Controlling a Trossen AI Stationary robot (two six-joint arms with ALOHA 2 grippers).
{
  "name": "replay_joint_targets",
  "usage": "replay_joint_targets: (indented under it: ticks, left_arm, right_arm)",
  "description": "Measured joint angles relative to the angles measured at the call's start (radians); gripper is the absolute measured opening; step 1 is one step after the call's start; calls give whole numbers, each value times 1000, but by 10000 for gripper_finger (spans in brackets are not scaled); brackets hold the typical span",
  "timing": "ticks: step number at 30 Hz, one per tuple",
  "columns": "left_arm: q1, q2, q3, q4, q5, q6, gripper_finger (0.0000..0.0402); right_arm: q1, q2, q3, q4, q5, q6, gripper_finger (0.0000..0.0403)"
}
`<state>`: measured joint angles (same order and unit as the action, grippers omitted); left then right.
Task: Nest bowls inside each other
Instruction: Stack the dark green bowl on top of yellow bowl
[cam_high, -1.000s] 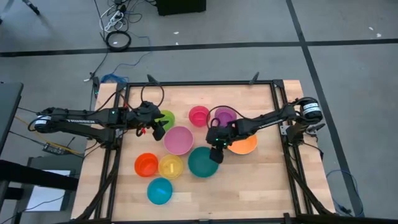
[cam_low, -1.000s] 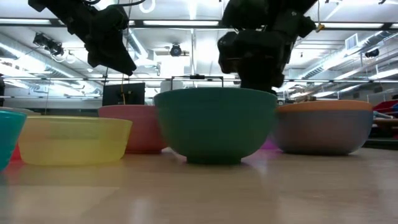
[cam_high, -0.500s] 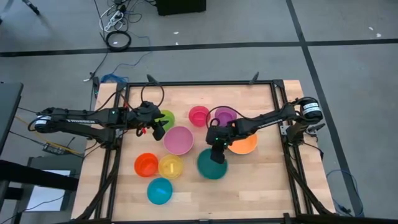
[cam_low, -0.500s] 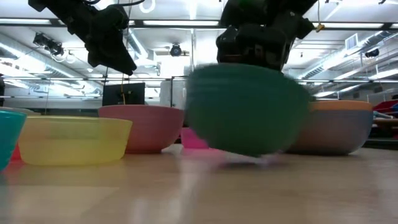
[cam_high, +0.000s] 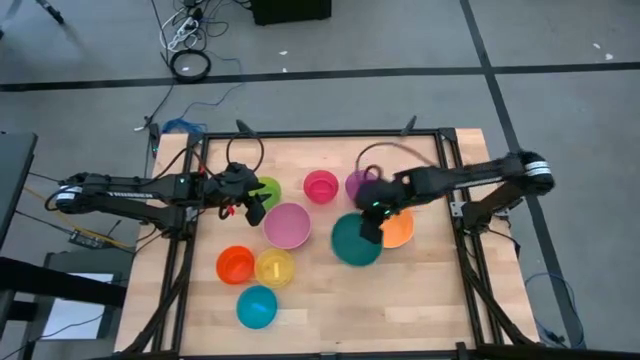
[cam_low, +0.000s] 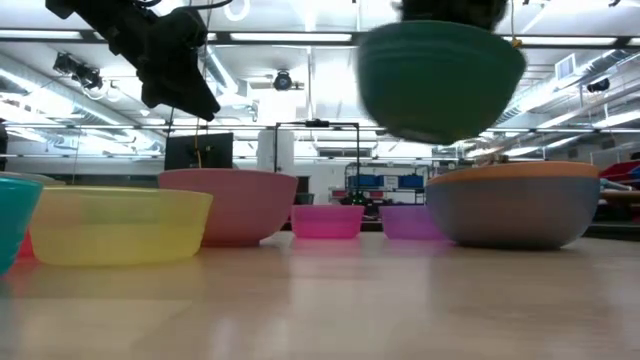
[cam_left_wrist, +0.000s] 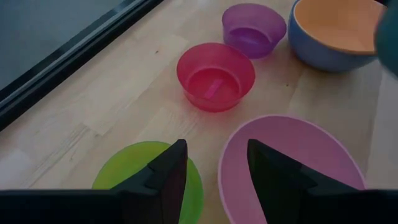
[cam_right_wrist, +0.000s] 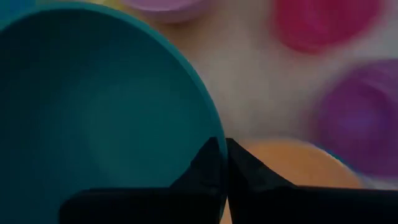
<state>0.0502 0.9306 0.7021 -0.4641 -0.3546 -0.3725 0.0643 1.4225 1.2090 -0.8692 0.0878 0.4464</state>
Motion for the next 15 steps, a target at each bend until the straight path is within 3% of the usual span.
replay_joint_targets:
  ticks: [7,15]
  left_arm:
    - [0,0,0,3,0,0,176]
    - [0,0,0,3,0,0,176]
  right_arm:
    - [-44,-118,-29,-307,134,85,0]
    - [-86,-99,-172,-216,162,68,1]
